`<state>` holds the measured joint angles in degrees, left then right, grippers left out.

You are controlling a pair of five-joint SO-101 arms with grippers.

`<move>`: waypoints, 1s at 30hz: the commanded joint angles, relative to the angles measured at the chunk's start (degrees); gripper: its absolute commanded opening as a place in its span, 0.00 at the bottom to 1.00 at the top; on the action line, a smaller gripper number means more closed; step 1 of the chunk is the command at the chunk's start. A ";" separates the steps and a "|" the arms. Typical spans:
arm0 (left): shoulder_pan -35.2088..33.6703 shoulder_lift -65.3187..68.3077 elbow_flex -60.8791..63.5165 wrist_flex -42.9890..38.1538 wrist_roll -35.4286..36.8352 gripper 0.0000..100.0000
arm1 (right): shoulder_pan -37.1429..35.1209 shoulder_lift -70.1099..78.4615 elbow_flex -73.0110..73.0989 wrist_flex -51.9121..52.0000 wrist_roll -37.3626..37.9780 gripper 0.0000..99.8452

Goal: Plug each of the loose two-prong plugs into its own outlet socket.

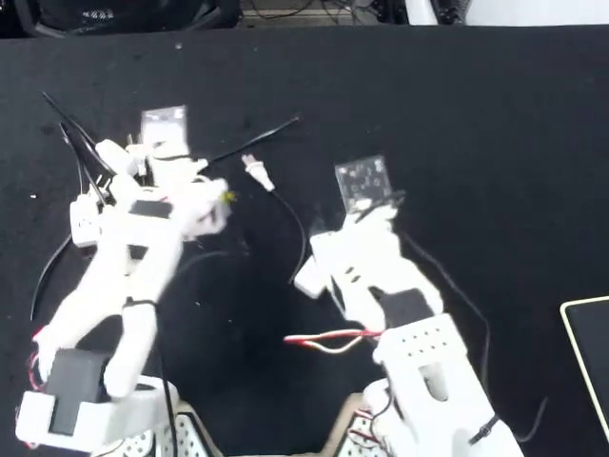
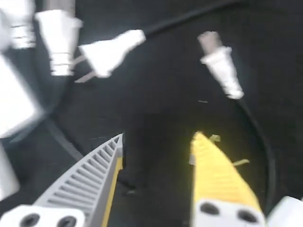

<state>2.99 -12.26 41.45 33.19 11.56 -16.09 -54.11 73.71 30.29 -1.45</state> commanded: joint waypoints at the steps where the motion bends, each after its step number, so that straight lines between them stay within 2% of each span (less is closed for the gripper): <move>1: 6.90 3.87 -6.20 -1.23 3.78 0.30 | 7.82 0.22 1.71 -6.33 -0.70 0.11; 5: 10.24 11.96 -12.88 -1.14 8.26 0.31 | 12.40 0.40 2.59 -8.88 -0.79 0.11; 12: 12.79 26.11 -24.13 -0.79 17.23 0.31 | 13.27 0.22 4.09 -9.93 -0.35 0.11; 20: 11.47 28.48 -23.96 1.05 18.02 0.30 | 13.10 0.22 4.00 -9.85 -0.35 0.11; 30: 8.84 28.04 -24.22 9.49 17.67 0.12 | 13.10 0.22 4.09 -9.58 -0.35 0.11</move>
<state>14.42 16.22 18.24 38.81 29.14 -3.87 -53.85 78.11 21.93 -1.80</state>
